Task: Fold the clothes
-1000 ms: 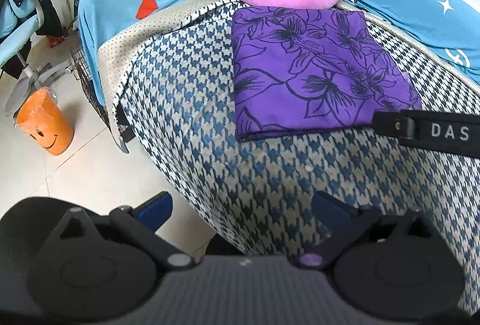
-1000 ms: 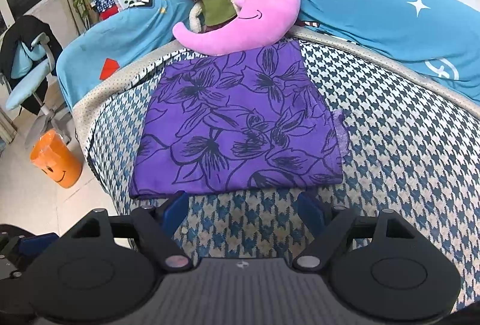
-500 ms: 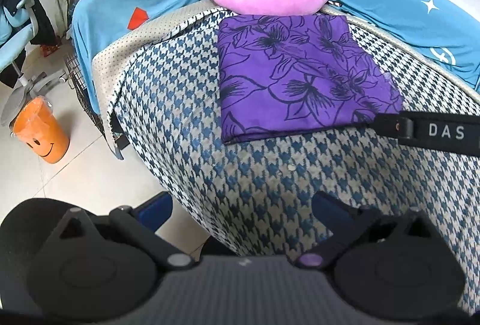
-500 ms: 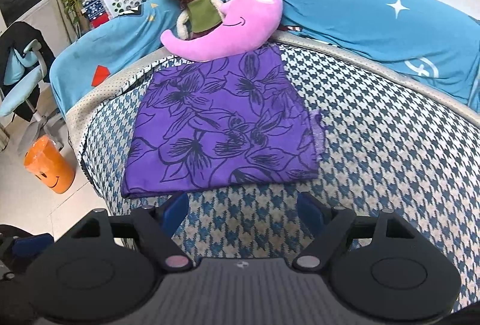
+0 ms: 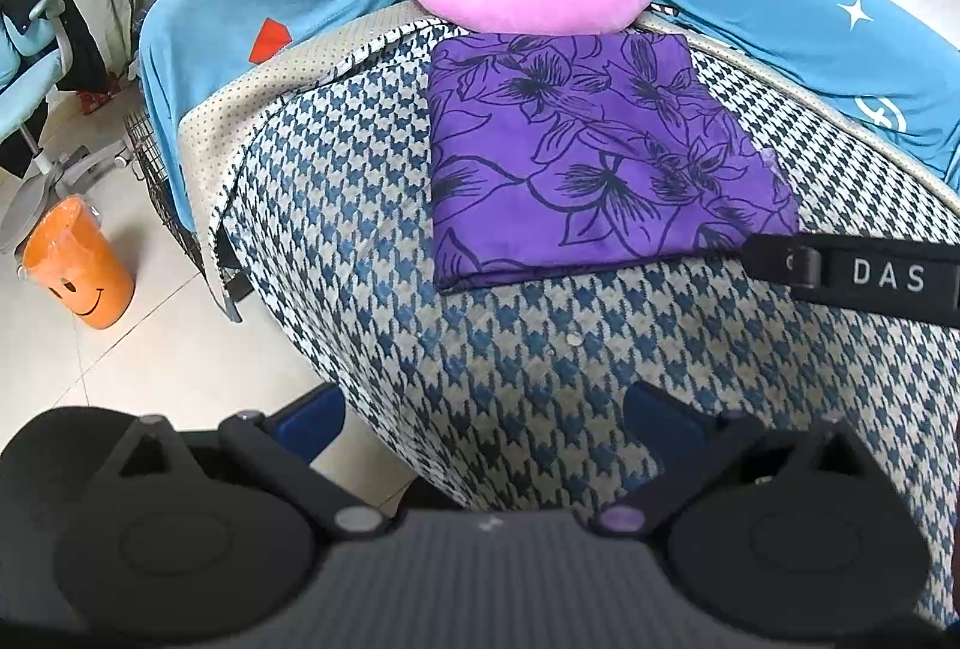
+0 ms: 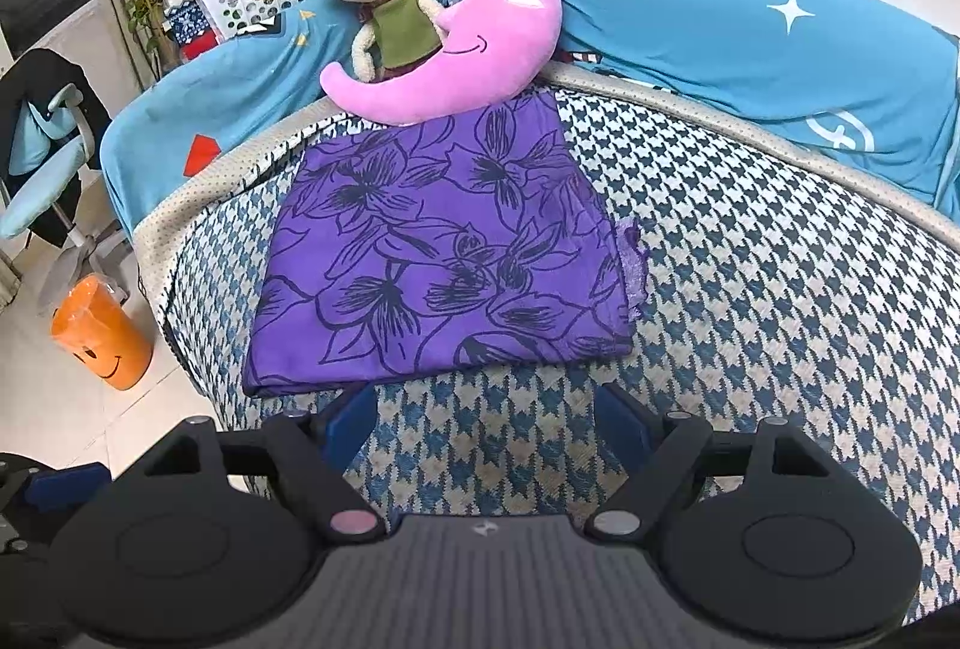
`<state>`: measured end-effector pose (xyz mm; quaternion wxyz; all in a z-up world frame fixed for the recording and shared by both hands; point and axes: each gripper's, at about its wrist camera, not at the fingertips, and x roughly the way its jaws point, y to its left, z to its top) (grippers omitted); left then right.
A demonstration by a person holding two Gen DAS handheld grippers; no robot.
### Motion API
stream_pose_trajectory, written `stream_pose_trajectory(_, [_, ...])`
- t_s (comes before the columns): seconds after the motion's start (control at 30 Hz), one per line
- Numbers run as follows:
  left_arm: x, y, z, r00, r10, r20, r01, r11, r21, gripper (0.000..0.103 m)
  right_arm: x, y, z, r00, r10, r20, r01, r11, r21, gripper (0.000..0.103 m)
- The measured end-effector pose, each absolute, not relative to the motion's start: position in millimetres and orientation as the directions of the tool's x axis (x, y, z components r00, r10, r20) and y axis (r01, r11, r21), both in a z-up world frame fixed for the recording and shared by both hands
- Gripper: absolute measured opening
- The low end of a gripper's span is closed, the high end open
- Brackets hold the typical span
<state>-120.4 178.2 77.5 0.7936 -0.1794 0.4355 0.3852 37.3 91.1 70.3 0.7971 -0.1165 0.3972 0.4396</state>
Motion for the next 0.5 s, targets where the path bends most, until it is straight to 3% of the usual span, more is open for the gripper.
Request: stream_pose_trajectory(0.5, [-115.9, 188.9, 68.9, 0.307, 0.457, -0.835, -0.774, 0.63, 0.06, 0.103, 40.2, 100.7, 63.0, 0.286, 0.603, -0.745, -0.801, 0.577, 0.16, 0.08])
